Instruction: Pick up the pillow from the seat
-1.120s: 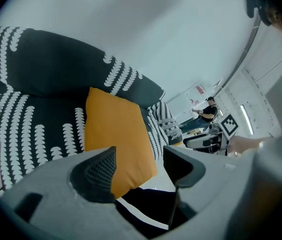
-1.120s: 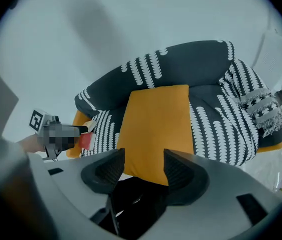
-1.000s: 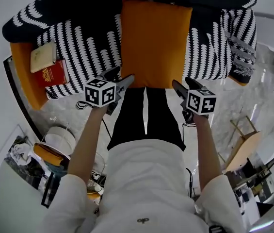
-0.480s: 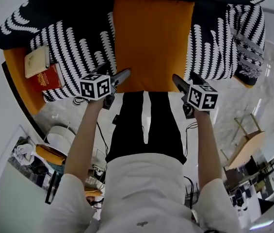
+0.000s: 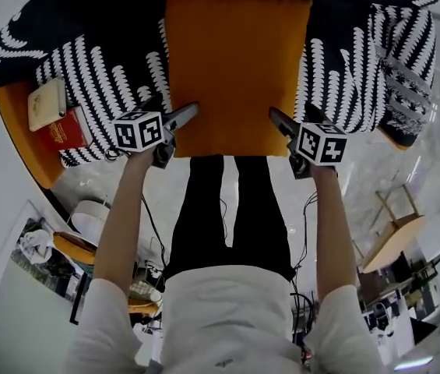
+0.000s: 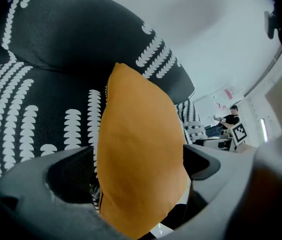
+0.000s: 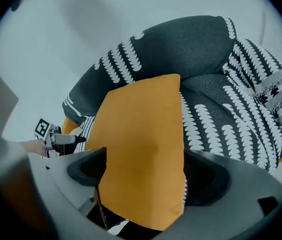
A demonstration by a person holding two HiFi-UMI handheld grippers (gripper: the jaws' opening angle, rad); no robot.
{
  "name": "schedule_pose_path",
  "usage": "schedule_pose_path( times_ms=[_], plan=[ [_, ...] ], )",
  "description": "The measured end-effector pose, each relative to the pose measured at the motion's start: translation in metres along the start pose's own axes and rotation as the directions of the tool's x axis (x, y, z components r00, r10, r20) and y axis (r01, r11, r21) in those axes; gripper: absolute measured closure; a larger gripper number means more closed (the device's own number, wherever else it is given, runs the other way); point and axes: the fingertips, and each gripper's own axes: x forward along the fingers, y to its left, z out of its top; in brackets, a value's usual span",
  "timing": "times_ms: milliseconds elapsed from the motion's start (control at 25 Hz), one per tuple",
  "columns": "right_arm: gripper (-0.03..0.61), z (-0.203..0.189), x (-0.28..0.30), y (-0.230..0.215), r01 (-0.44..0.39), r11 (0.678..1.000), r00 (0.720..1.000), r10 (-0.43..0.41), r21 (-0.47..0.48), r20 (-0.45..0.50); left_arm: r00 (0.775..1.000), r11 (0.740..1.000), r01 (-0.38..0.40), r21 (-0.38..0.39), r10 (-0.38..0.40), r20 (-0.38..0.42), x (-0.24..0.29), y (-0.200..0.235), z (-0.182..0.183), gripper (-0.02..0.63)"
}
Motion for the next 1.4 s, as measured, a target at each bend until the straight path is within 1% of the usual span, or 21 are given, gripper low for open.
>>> schedule_pose_path(
  times_ms=[160,360,560,680,760,920,1120,1280,1400],
  plan=[
    [0.141,0.0,0.015,-0.012,-0.024,1.0,1.0,0.024,-0.007,-0.015,0.999,1.0,0.014,0.023,-0.013,-0.029,0.015,0.002,-0.006,0.04],
    [0.103,-0.002,0.037,-0.021,-0.069,0.997,0.997,0.07,0.016,-0.026,0.998,0.999,0.042,0.035,-0.04,-0.044,0.03,0.007,-0.007,0.034],
    [0.095,-0.006,0.058,-0.029,-0.097,0.995,0.993,0.097,0.009,-0.066,0.997,0.998,0.024,0.06,-0.019,-0.076,0.043,0.016,-0.012,0.032],
    [0.095,-0.006,0.067,-0.032,-0.102,0.995,0.991,0.102,-0.001,-0.082,0.996,0.998,0.036,0.048,-0.032,-0.079,0.05,0.018,-0.013,0.032],
    [0.095,-0.008,0.074,-0.034,-0.109,0.994,0.99,0.109,0.008,-0.094,0.995,0.998,0.052,0.046,-0.048,-0.084,0.053,0.02,-0.013,0.032],
    [0.091,-0.012,0.083,-0.037,-0.137,0.99,0.981,0.14,0.032,-0.131,0.996,0.998,0.07,0.0,-0.07,-0.062,0.054,0.021,-0.01,0.032],
    [0.091,-0.016,0.09,-0.042,-0.162,0.986,0.973,0.166,0.037,-0.161,0.994,0.998,0.061,0.012,-0.06,-0.093,0.066,0.023,-0.014,0.033],
    [0.091,-0.019,0.097,-0.042,-0.215,0.974,0.959,0.224,0.066,-0.175,0.993,0.998,0.069,0.002,-0.068,-0.097,0.073,0.028,-0.018,0.034],
    [0.091,-0.019,0.098,-0.041,-0.269,0.959,0.944,0.28,0.086,-0.174,0.991,0.996,0.085,-0.032,-0.088,-0.105,0.076,0.029,-0.021,0.034]
  ],
)
